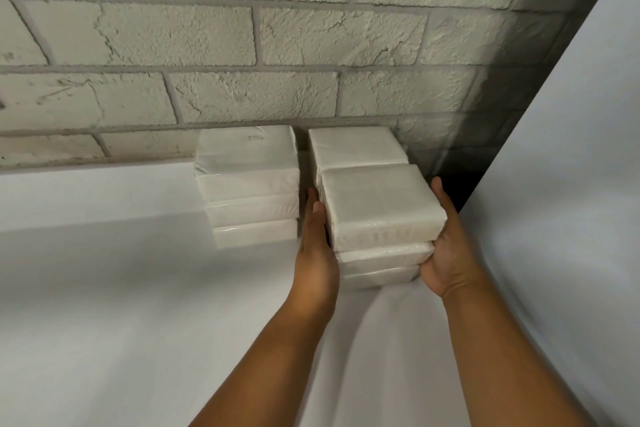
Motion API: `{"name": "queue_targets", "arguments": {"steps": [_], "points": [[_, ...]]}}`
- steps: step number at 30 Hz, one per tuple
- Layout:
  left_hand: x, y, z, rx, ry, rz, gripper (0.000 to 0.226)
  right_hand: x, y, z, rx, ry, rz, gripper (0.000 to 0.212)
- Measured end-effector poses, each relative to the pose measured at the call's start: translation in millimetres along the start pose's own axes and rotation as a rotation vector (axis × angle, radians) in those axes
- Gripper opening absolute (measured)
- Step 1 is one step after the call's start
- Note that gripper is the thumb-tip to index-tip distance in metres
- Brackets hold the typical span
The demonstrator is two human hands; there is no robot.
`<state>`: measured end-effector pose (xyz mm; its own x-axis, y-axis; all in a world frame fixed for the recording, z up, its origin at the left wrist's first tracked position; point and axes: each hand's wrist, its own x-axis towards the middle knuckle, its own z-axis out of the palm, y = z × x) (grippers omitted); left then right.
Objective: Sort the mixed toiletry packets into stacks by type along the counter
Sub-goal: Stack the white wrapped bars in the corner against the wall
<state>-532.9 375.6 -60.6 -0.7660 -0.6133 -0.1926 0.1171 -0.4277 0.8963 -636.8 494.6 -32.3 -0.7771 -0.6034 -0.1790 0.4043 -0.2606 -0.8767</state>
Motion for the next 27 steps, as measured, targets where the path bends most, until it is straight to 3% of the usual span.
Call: {"name": "queue_targets", "arguments": {"steps": [10,13,18,20,24,27], "points": [[-5.6,5.6,0.3,0.045,0.007,0.003,0.077,-7.5,-7.0,6.9,-0.015,0.006,-0.018,0.045],[-20.8,17.6,0.1,0.106,0.002,0.019,0.061,-15.9,-18.0,9.5,-0.036,0.001,-0.037,0.05],[-59.8,29.9,-9.4,0.167,-0.042,0.004,0.051,-42.4,-36.8,13.4,-0.136,0.042,-0.205,0.06],[-76.0,25.9,-20.0,0.209,-0.024,0.004,0.053,-59.8,-41.5,19.5,-0.173,0.112,-0.305,0.055],[-108.0,24.3,-45.2,0.322,0.027,0.028,0.066,-100.8,-35.1,43.9,-0.281,0.214,-0.483,0.073],[-126.9,38.0,-63.9,0.355,0.099,0.089,0.07,-126.7,-22.6,76.3,-0.336,0.222,-0.541,0.057]]}}
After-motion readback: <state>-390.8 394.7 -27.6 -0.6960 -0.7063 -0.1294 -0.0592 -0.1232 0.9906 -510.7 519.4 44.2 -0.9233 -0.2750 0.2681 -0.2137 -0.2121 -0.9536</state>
